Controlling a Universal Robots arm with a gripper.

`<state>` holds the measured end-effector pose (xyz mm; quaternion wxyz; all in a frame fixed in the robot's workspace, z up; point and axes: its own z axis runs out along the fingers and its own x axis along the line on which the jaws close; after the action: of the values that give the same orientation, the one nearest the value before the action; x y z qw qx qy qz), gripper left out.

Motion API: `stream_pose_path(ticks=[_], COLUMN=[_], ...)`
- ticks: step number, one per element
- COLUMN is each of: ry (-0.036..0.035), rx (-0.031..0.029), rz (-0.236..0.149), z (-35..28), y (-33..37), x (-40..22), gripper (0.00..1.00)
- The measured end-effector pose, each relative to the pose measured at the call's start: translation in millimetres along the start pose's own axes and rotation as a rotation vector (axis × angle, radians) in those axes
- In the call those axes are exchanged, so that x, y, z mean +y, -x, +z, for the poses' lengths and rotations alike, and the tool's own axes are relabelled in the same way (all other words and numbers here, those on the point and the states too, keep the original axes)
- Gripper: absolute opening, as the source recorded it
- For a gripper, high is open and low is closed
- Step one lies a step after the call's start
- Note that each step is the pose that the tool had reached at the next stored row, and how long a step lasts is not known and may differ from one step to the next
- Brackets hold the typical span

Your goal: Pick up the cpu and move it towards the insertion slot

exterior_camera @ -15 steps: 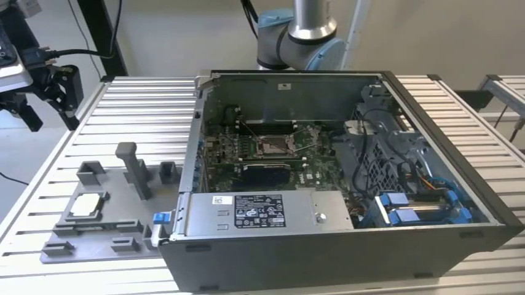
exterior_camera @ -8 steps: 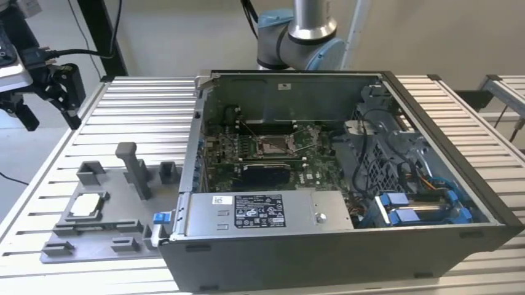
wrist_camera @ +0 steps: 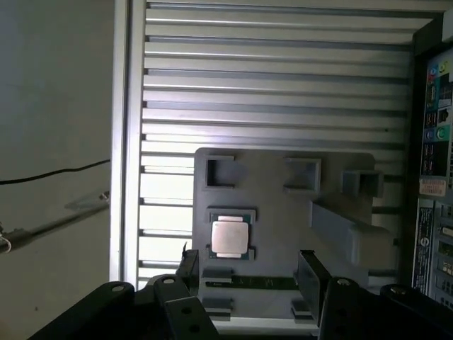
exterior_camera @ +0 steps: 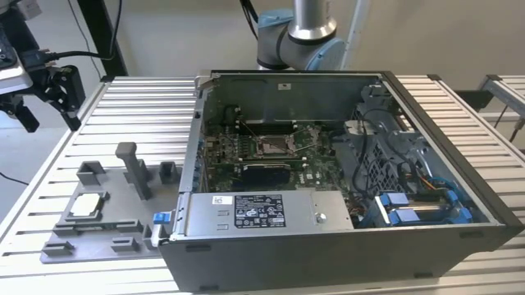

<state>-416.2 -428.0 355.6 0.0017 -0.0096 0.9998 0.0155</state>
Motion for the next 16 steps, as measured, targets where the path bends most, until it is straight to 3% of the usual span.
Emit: stream_pose_path(ticks=[16], ry=[0.0], rx=[0.0001], rz=[0.0], z=[17.7], y=[-3.5], x=[-0.5], gripper=[1.0])
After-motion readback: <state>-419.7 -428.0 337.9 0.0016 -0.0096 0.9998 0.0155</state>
